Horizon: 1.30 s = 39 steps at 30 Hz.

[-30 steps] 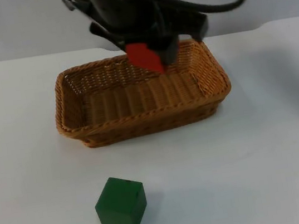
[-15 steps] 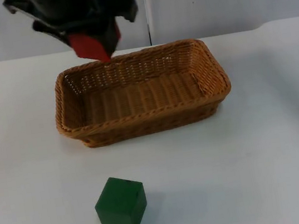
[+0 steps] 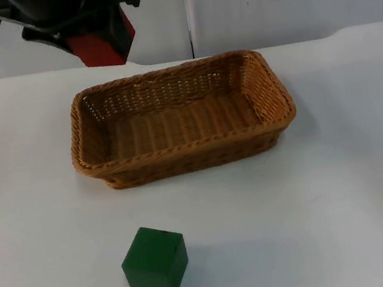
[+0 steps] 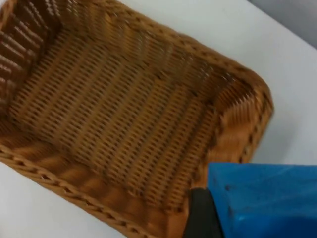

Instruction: Pick up one cube with each hand and place exactly two cubes into the same basket, leaving the remaining cube outside.

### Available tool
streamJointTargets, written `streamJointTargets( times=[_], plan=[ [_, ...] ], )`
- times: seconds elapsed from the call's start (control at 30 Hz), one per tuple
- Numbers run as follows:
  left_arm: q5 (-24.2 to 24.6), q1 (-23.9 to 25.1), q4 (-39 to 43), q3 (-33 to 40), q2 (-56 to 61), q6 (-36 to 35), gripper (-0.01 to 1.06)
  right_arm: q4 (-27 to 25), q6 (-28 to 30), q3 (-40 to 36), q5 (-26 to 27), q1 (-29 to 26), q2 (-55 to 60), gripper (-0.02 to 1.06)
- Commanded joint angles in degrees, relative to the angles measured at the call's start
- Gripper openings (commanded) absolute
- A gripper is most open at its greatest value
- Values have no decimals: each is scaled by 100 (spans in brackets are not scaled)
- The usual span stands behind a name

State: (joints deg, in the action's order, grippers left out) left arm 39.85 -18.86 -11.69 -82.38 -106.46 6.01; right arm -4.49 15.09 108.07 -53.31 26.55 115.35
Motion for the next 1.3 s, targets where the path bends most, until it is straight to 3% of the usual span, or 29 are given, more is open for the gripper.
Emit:
streamJointTargets(
  times=[0.0, 0.23, 0.63, 0.97, 1.27],
  plan=[
    [-184, 25, -129, -12, -162, 84, 0, -59, -30, 15, 287, 95, 126, 0],
    [-380, 25, -144, -12, -541, 233, 0, -79, -287, 15, 675, 130, 439, 0],
    [-1173, 25, -121, -12, -1187, 300, 0, -252, -300, 15, 1387, 130, 1216, 0],
    [-1564, 25, -79, -12, -1542, 339, 0, -1127, 151, 15, 1993, 140, 1749, 0],
    [-1850, 25, -89, -12, -1765, 418, 0, -1134, 164, 15, 2372, 140, 2103, 0]
  ],
)
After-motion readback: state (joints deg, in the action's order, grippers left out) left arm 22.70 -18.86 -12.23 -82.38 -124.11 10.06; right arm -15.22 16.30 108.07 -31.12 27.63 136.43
